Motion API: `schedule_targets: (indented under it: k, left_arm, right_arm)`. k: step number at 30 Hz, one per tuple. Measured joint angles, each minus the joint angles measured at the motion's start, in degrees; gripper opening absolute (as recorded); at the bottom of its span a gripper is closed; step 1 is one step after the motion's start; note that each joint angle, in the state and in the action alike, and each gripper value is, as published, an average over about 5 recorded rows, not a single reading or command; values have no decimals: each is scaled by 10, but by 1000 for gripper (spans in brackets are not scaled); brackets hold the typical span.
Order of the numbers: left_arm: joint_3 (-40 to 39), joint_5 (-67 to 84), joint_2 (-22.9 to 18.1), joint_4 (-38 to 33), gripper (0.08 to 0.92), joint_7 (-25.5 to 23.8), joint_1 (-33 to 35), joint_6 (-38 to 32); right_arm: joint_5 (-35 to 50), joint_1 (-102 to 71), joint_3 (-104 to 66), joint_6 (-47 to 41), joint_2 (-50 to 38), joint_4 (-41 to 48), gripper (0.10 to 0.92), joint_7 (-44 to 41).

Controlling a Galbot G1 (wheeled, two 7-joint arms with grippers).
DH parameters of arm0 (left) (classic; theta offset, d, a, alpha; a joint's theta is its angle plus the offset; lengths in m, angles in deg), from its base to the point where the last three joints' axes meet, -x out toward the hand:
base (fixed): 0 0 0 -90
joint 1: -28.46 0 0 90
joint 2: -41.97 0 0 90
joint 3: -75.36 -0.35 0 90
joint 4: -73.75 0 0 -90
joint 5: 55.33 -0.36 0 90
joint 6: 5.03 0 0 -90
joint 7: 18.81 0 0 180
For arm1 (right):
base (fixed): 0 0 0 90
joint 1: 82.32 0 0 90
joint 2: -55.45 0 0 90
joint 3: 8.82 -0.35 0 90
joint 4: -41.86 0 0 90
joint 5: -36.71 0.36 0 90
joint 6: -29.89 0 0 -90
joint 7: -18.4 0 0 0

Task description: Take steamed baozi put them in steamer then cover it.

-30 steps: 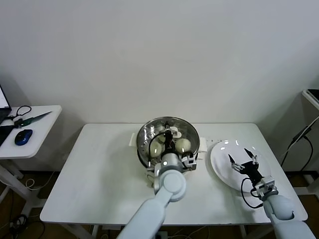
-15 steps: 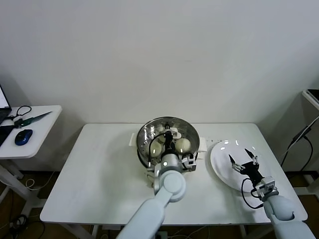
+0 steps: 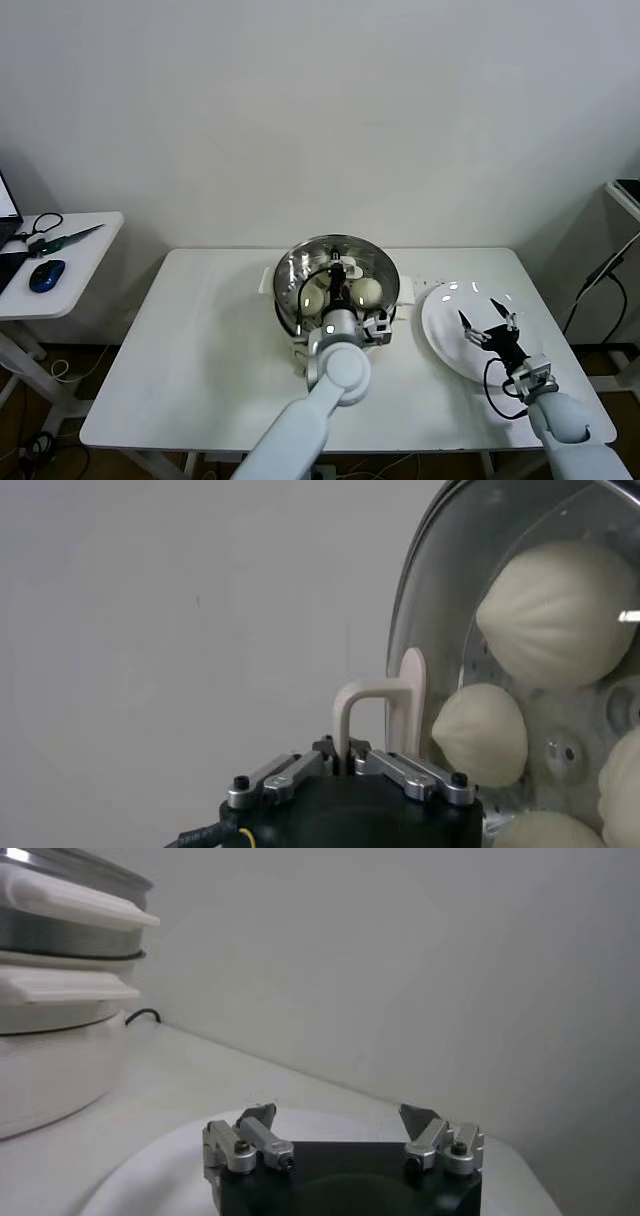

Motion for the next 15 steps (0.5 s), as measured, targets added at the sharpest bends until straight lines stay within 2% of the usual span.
schedule_targets:
  k: [4, 15]
  left_arm:
    - [-3, 2, 3, -6, 218, -9, 0, 0]
    - [-16, 9, 28, -55, 538, -29, 12, 1]
  right_arm:
    - [0, 0, -1, -2, -2, 0, 823, 0]
    - [-2, 2, -6, -15, -2, -4, 823, 0]
